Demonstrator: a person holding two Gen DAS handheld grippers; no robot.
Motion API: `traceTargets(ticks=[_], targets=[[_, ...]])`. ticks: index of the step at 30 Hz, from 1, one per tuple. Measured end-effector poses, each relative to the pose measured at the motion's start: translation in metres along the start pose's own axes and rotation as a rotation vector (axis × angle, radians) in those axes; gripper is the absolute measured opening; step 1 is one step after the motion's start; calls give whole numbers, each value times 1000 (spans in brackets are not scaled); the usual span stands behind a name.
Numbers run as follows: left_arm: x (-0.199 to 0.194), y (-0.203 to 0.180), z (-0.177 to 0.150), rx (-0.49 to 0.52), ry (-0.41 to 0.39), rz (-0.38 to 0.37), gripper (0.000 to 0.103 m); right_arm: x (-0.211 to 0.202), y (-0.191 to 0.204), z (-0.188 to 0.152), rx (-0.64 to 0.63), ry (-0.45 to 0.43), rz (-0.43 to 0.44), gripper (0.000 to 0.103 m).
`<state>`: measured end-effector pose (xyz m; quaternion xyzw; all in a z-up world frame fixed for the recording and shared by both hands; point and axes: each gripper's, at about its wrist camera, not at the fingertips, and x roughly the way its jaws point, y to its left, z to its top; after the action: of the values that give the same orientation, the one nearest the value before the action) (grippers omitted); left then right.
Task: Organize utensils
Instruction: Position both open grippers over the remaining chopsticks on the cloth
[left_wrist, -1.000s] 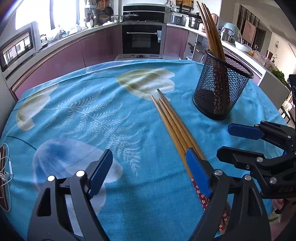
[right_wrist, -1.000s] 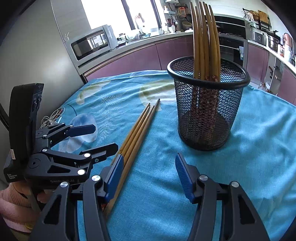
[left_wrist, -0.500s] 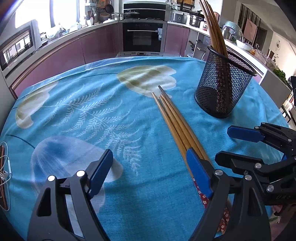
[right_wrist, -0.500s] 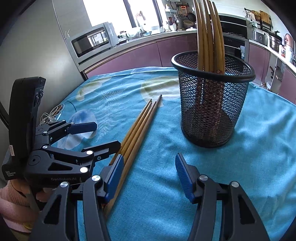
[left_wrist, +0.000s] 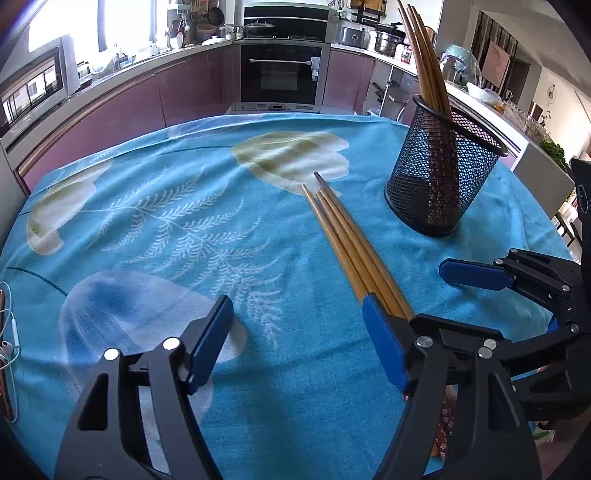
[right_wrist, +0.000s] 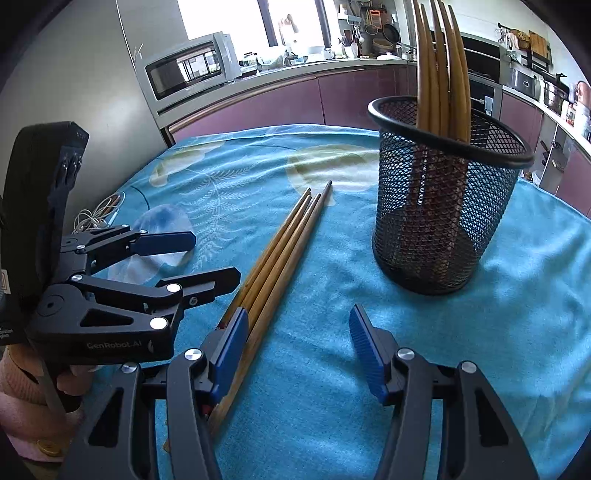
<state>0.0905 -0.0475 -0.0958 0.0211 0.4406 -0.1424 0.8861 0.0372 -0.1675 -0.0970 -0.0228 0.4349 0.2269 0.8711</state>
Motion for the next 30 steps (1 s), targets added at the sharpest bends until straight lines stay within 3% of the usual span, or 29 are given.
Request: traceTargets(ticks=[13, 24, 30], targets=[[0, -2, 3, 6, 5, -42, 72, 2, 1, 1, -23, 18, -37, 53], [9, -6, 3, 22, 16, -29, 74, 1, 0, -1, -22, 22, -41, 52], [9, -7, 4, 29, 15, -28, 68, 3, 3, -1, -31, 22, -49, 52]])
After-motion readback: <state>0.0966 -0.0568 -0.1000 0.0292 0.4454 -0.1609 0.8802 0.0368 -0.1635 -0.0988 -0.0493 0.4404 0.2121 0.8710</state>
